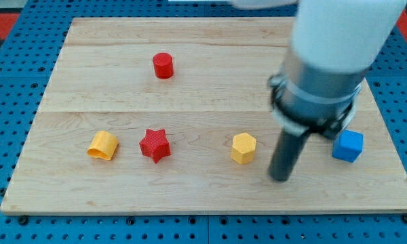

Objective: Place the red star in between red circle and yellow heart

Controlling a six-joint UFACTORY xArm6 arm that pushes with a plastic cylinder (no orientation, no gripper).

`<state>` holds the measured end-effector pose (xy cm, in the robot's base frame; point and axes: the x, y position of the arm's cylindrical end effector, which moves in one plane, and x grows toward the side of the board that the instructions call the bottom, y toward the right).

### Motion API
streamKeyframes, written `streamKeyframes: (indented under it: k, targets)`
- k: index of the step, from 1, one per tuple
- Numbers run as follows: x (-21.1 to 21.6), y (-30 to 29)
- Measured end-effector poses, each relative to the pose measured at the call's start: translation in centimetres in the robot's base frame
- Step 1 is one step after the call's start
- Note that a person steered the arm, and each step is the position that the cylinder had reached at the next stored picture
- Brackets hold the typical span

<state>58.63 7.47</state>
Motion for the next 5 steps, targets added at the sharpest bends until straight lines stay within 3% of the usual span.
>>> streamKeyframes:
  k: [1, 2, 3, 5]
  targets:
    - [-1.2, -10.6]
    - [-6.3, -14.5]
    - [-1.8, -16.1]
    - [-10.1, -18.7]
